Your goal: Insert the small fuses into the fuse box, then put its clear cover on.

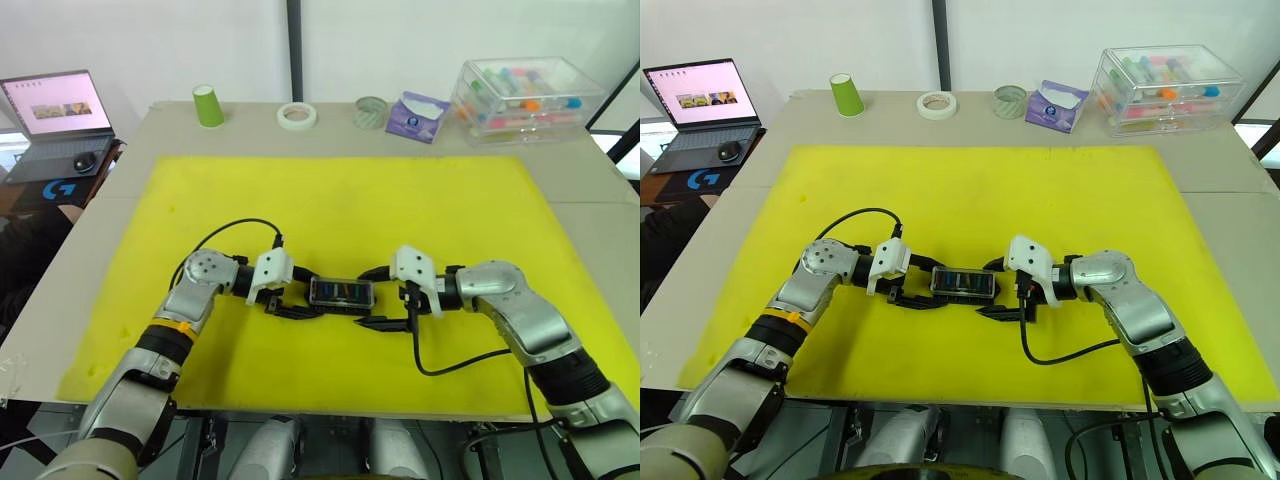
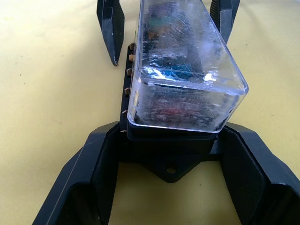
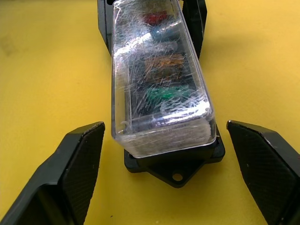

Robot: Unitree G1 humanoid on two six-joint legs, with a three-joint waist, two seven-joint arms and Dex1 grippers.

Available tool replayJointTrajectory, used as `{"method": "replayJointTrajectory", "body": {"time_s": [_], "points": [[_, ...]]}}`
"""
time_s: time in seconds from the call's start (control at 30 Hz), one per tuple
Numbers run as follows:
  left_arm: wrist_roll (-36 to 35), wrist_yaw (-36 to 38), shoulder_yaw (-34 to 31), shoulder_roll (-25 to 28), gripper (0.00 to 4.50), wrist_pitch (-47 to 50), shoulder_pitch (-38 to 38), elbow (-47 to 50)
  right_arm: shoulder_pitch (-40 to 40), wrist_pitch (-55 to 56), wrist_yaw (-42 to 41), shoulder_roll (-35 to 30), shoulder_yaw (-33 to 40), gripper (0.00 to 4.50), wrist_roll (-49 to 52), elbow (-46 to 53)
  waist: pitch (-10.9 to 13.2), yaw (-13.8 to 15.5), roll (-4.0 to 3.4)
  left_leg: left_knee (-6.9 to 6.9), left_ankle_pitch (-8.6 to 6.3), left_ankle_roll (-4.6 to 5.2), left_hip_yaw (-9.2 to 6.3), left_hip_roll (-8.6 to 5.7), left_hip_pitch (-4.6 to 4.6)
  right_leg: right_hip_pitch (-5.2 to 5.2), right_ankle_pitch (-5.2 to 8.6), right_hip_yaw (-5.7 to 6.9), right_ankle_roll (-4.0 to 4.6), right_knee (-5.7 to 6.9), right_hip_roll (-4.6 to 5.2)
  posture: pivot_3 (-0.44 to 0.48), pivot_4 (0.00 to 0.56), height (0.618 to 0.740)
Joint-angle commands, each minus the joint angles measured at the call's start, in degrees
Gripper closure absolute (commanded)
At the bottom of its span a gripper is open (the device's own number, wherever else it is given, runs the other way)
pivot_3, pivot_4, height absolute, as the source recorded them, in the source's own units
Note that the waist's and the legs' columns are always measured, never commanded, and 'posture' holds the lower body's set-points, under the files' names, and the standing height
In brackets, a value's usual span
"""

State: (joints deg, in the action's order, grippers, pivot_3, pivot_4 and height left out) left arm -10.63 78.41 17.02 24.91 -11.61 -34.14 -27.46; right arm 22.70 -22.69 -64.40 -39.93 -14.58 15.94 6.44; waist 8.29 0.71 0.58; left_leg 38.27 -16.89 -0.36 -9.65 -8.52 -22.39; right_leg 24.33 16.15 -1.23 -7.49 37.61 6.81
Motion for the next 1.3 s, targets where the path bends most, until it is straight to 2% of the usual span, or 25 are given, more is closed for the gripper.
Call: {"method": "replayJointTrajectory", "body": {"time_s": [0.03,0.33,0.43,0.53,0.67,0.9,1.13,1.23,1.3], "points": [[1.2,-1.0,-1.1,0.5,1.76,0.1,-0.7,-0.7,0.1,0.1,0.1,-0.4,2.3,0.07,0.8,2.2,0.0,0.0,0.0,0.0,0.0,0.0,0.0,0.0,0.0,0.0,0.0,0.0,0.0,0.0,0.0,0.0,0.15,0.74],[1.0,-1.4,-1.3,0.1,1.76,0.6,-0.6,-0.9,-0.5,-4.8,-1.5,-8.1,12.1,0.07,7.2,11.3,0.0,0.0,0.0,-0.01,0.0,0.0,-0.01,0.0,-0.01,0.01,0.0,0.0,0.0,0.01,0.01,0.0,0.15,0.74],[1.1,-1.5,-1.4,0.0,1.76,0.5,-0.6,-1.0,1.5,-7.5,0.9,-6.7,14.1,0.07,10.3,14.4,0.0,0.0,0.0,0.0,0.0,0.0,0.0,0.0,-0.01,0.0,0.0,-0.01,0.0,0.01,0.02,0.0,0.15,0.74],[1.1,-1.7,-1.5,-0.1,1.76,0.5,-0.5,-1.1,5.1,-11.0,5.2,-2.5,15.3,0.64,14.6,18.0,0.0,0.0,0.0,0.0,0.0,0.0,0.0,0.01,-0.01,0.0,0.0,-0.01,0.0,0.01,0.03,0.0,0.15,0.74],[1.3,-1.7,-1.4,-0.1,1.76,0.2,-0.6,-1.4,9.1,-14.9,9.0,1.0,12.5,2.0,16.3,21.7,0.0,0.1,0.01,0.0,0.0,0.0,0.0,0.0,-0.01,-0.01,0.0,0.0,0.0,0.0,0.05,0.0,0.15,0.74],[1.4,-1.6,-1.3,-0.1,1.76,0.0,-1.4,-2.2,11.9,-14.4,9.2,1.1,9.7,4.45,15.1,21.2,0.0,0.0,0.01,0.01,0.0,0.0,-0.01,0.0,-0.01,-0.01,0.0,0.0,0.0,0.01,0.04,0.0,0.15,0.74],[1.2,-1.3,-1.3,0.3,1.76,0.3,-1.0,-1.7,11.5,-10.0,7.5,0.0,4.5,4.48,9.5,19.7,0.0,0.0,0.01,0.01,0.0,0.0,-0.01,0.0,-0.01,0.01,0.0,0.0,0.0,0.02,0.03,0.0,0.15,0.74],[1.2,-1.2,-1.2,0.2,1.76,0.3,-0.9,-1.5,7.2,-4.7,6.1,-1.8,-7.3,4.48,-1.8,12.4,-0.1,0.0,0.14,0.01,0.0,0.0,-0.01,0.0,0.0,0.01,0.0,0.01,0.0,0.03,0.0,0.0,0.15,0.74],[1.0,-1.0,-1.1,0.1,1.76,0.8,-0.6,-1.1,5.6,-4.4,9.2,0.9,-10.8,4.48,-6.1,4.5,-0.1,-0.2,0.14,0.01,0.0,0.0,0.0,-0.01,0.0,0.01,0.0,0.03,0.0,0.03,-0.02,0.0,0.15,0.74]]}}
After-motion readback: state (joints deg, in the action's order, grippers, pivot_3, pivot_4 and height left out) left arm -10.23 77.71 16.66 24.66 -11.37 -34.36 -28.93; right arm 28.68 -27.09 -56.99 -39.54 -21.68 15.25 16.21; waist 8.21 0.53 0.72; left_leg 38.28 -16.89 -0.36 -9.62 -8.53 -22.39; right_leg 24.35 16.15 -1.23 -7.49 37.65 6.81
